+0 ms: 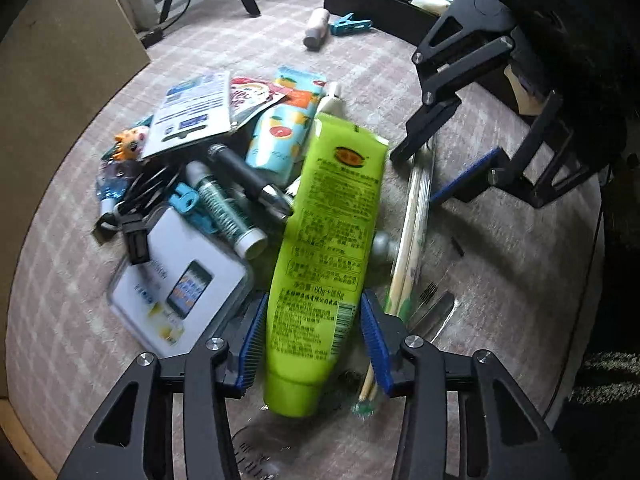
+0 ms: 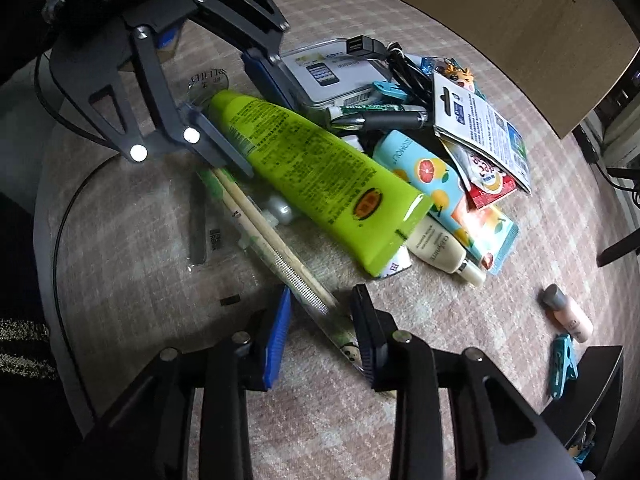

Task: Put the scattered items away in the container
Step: 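Grasp green tube with left gripper while right gripper grasps wooden stick, then carry green tube and wooden stick over black tray and open both grippers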

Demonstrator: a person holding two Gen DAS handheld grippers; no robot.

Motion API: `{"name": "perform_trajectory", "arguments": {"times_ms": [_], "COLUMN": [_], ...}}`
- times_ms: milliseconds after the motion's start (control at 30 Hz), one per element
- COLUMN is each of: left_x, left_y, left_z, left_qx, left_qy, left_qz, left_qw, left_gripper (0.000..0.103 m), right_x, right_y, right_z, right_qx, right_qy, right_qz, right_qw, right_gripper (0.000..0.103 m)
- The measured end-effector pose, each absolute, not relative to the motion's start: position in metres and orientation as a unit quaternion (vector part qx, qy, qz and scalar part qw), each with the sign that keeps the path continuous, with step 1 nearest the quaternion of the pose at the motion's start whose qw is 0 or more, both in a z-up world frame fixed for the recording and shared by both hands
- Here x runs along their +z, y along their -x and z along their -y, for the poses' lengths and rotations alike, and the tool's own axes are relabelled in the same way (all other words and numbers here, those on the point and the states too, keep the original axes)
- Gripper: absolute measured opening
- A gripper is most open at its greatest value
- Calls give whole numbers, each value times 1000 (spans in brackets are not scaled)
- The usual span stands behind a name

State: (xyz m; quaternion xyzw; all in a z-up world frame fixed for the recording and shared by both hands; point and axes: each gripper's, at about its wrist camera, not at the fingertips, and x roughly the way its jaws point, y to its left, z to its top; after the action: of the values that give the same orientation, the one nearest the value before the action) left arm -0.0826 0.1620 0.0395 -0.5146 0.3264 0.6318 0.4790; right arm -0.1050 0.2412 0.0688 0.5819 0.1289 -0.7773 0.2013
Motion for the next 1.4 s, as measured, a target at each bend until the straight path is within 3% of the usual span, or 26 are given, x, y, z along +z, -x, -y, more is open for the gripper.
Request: {"name": "perform_trajectory", "arguments": {"times_ms": [233, 333, 367, 833, 967, 1400], "left_x": [42, 51, 55, 94, 107, 129], "left_y": [75, 78, 79, 79, 85, 80], "left_z": [-164, -155, -151, -132, -118, -149], "left_qx": [654, 670, 676, 733, 752, 775], "left_qy": [498, 504, 506, 462, 452, 427], "left_qz": [-331, -289, -272, -221, -215, -177], "left_qw": [464, 461, 462, 448, 428, 431], "left_gripper": [39, 39, 39, 39, 39, 39], "right_x": [73, 78, 82, 115, 116, 134], "right_y": [100, 96, 94, 41, 27, -29], "right_z": [-244, -245, -246, -264, -274, -306], "right_qx": [-788, -794, -799, -832, -839, -888], "right_qy": [-574, -570, -564, -525, -525, -442], "right_qz": [-111, -98, -94, -50, -39, 126], "right_qw": [193, 190, 186, 172, 138, 5], "right_gripper": [28, 23, 16, 11, 4, 4]}}
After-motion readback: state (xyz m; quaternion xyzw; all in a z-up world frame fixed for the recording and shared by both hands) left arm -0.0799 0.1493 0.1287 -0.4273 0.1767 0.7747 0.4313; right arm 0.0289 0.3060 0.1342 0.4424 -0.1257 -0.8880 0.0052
